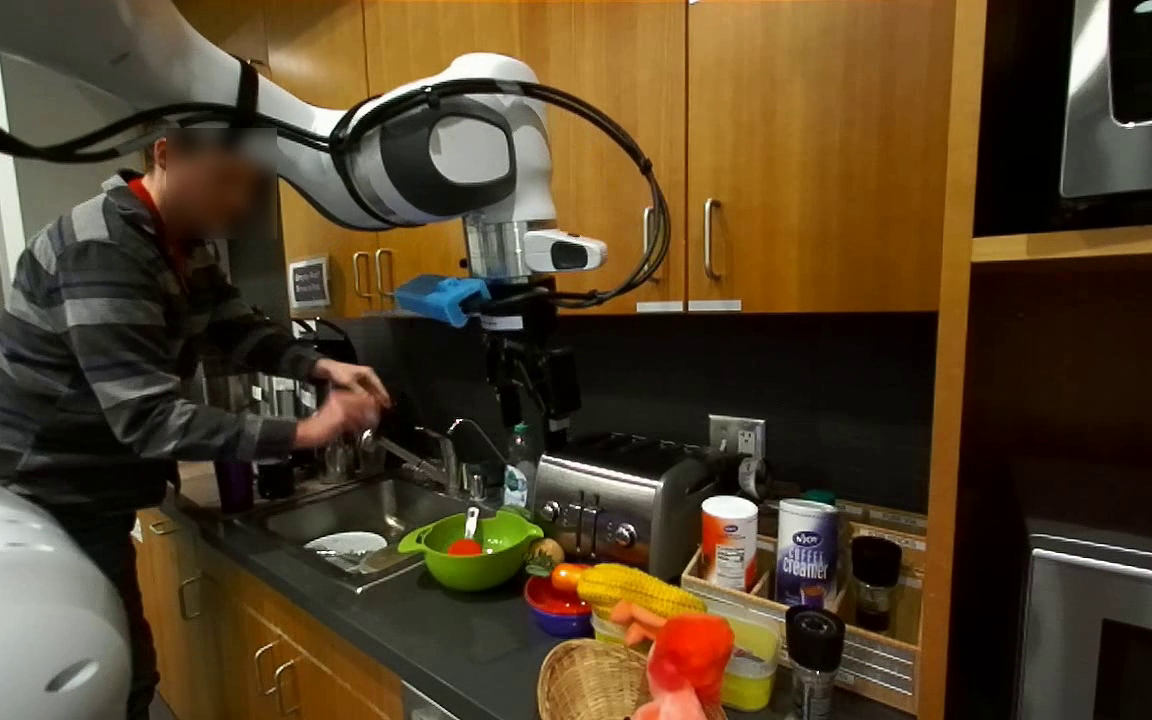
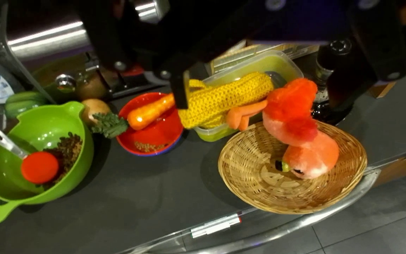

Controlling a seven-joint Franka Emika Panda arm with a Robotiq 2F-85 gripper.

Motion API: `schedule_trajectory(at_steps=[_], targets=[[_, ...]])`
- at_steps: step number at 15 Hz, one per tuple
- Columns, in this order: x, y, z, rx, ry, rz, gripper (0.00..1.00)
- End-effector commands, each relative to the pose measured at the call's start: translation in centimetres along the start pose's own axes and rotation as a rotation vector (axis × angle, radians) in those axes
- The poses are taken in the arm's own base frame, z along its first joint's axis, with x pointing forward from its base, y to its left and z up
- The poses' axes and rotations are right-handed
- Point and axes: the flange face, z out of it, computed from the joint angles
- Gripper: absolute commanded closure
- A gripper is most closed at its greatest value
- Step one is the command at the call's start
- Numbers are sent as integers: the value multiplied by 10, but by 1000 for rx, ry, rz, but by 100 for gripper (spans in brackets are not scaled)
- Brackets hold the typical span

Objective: Pick up the yellow towel and wipe the second upper kitchen cabinet from the right, put the yellow towel on the kitchen counter

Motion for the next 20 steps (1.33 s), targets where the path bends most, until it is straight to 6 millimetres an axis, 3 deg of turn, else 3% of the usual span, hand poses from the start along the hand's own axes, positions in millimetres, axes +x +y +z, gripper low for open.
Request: schedule_trajectory(at_steps=[1, 6, 11, 20], targets=[[22, 23, -10, 89, 51, 127, 0], [34, 46, 12, 181, 54, 316, 0], [46, 37, 43, 141, 16, 413, 0], [90, 18, 92, 73, 67, 526, 0]])
